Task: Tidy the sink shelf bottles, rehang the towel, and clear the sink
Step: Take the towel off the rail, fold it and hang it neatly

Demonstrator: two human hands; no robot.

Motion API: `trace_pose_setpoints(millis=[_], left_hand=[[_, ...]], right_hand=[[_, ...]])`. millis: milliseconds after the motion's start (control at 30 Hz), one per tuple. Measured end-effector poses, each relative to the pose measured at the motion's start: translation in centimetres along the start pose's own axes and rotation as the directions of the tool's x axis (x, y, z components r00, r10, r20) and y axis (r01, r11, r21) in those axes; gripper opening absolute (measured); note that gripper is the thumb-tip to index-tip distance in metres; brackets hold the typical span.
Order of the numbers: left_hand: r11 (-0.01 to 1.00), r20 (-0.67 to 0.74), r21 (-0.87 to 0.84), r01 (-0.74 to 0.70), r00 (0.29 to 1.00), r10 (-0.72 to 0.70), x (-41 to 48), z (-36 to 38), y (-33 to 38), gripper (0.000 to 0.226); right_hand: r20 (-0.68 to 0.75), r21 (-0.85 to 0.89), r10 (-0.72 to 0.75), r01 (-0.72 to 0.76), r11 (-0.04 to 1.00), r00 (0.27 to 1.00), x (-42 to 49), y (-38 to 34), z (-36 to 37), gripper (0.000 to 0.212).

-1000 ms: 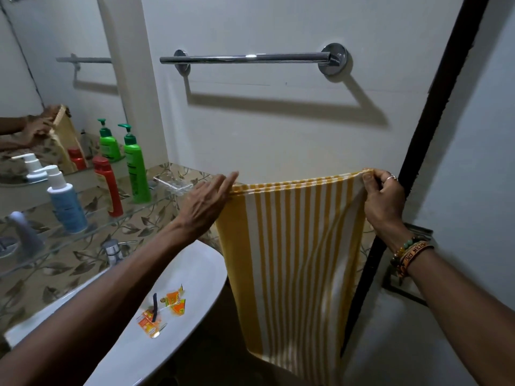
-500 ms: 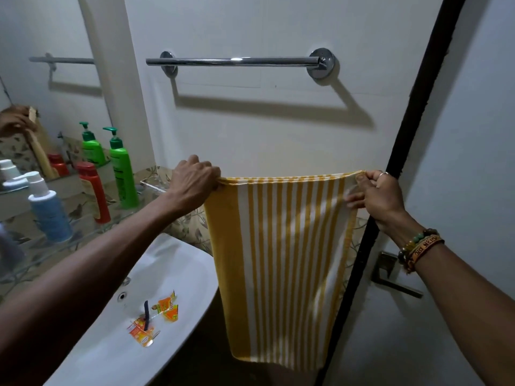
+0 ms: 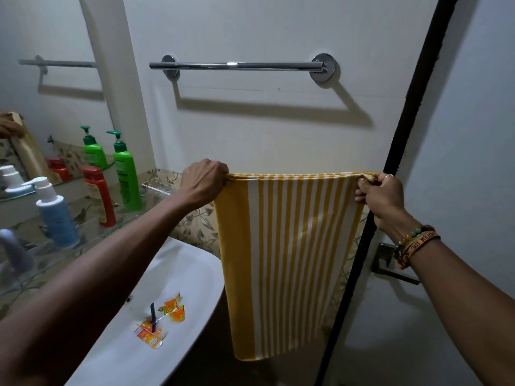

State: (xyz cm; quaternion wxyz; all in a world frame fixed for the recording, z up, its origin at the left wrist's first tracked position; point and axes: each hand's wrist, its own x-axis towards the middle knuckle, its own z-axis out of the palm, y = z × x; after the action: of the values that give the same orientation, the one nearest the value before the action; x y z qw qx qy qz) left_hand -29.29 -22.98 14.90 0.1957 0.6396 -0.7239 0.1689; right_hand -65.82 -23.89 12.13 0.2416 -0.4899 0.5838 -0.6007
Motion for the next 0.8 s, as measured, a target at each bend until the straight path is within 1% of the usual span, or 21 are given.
trace_pose_setpoints(millis=[67,133,200,233,333,400,467,567,633,700,733,767,800], left_hand=[[0.998,0.013,0.046,-0.052,0.999,0.051,-0.3,-0.5,-0.1,0.020],[0.996,-0.010,0.051,-0.068,0.998,0.069,-0.5,-0.9,-0.3,0.020],[0.992,-0.022,0.090,-0.090,0.996,0.092,-0.7,-1.1,-0.4,0.022],[0.987,-0.011,0.122,-0.106,0.994,0.108,-0.8,-1.1,-0.4,0.023],[0.957,-0.021,0.236,-0.168,0.984,0.178,-1.2,-1.1,0.0,0.022],[0.935,-0.036,0.309,-0.174,0.980,0.194,-1.4,-1.0,0.4,0.022],[0.928,-0.027,0.341,-0.149,0.985,0.168,-1.0,-0.8,0.9,0.025],[0.928,-0.016,0.363,-0.081,0.995,0.094,0.4,-0.7,1.5,0.027],[0.924,-0.014,0.377,-0.060,0.997,0.071,1.5,-0.9,2.1,0.027],[0.942,-0.029,0.334,-0.037,0.998,0.050,2.4,-0.9,2.5,0.027],[0.964,-0.043,0.267,0.001,0.999,0.011,2.8,-0.8,2.6,0.026],[0.987,-0.040,0.151,0.056,0.998,-0.051,3.4,-0.6,2.5,0.025],[0.988,0.010,-0.051,0.147,0.989,-0.146,4.0,-0.6,2.4,0.022]], right_hand=[[-0.033,-0.131,-0.041,0.036,0.991,0.999,-0.5,-0.4,-0.2,0.024],[-0.074,-0.252,-0.113,0.091,0.964,0.991,-1.1,-0.7,-0.4,0.033],[-0.099,-0.325,-0.161,0.121,0.938,0.982,-1.6,-1.1,-0.6,0.039],[-0.105,-0.335,-0.163,0.119,0.935,0.981,-1.8,-1.2,-0.6,0.040],[-0.162,-0.278,-0.109,0.061,0.959,0.981,-2.5,-1.6,-0.6,0.042],[-0.166,-0.167,-0.042,0.014,0.986,0.985,-2.8,-1.7,-0.6,0.039],[-0.147,-0.059,0.001,-0.010,0.998,0.989,-2.8,-1.7,-0.3,0.032],[-0.152,0.002,-0.032,0.032,0.999,0.988,-2.5,-2.0,0.1,0.025],[-0.182,-0.012,-0.086,0.086,0.996,0.979,-2.1,-2.4,0.4,0.021],[-0.222,-0.048,-0.141,0.134,0.990,0.965,-1.5,-2.7,0.6,0.017],[-0.239,-0.051,-0.154,0.146,0.988,0.959,-1.1,-2.8,0.7,0.016],[-0.253,-0.056,-0.160,0.150,0.987,0.954,-0.7,-2.8,0.7,0.017],[-0.263,-0.061,-0.158,0.147,0.987,0.952,-0.3,-2.8,0.8,0.018]])
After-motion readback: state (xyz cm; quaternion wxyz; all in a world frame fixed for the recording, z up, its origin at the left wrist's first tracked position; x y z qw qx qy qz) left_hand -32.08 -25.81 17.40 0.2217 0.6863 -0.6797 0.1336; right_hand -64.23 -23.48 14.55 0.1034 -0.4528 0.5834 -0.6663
